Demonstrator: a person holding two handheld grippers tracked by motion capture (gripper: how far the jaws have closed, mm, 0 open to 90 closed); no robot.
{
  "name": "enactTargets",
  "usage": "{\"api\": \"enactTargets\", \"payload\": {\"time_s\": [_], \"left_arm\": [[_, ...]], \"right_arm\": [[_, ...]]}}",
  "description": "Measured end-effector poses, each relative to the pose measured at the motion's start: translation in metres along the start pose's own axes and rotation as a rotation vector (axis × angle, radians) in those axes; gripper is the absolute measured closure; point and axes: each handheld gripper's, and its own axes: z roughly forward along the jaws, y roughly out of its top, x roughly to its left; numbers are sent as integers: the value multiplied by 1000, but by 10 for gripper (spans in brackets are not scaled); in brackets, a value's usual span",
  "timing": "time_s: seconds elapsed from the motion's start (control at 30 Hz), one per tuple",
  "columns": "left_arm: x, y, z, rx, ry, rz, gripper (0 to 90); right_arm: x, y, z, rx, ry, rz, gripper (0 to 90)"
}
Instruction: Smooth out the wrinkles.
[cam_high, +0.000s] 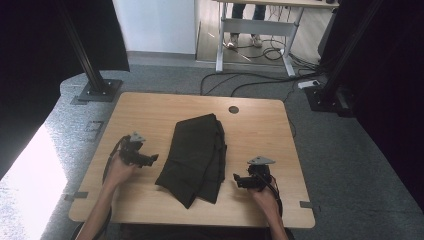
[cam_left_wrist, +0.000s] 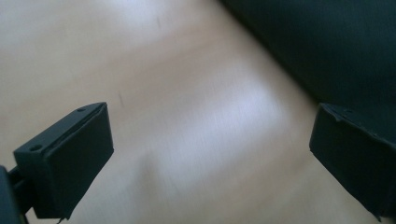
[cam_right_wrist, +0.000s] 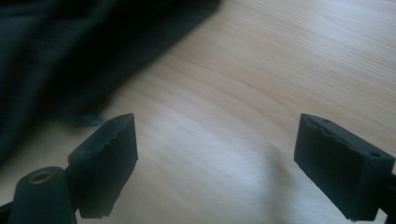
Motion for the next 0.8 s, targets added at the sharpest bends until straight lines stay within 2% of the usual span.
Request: {"api": "enactTargets", "payload": {"time_s": [0.1,0.2,0.37,0.47,0.6,0.63,0.7,0.73,0.8], "left_arm": [[0,29,12,-12,-6,21,0],[-4,54,26,-6,-10,63,0],[-11,78,48,-8,-9,88,0],[-14,83,66,-4,-7,88,0],[-14,82,86,8,-15,54,0],[-14,82,89,11,-9,51,0],[-16,79,92,20,16,72,0],[-17,78,93,27,31,76,0],[-17,74,93,26,41,59,0]], "right_arm": [[14,3,-2,-13,26,-12,134],[25,9,-2,-24,48,-22,134],[40,16,0,-33,78,-25,134],[48,17,5,-30,102,-19,134],[57,14,17,-11,74,-13,133],[58,13,20,-6,65,-9,133],[60,13,25,5,58,-6,129],[61,12,28,21,51,-20,117],[62,11,34,55,27,-43,91]]}}
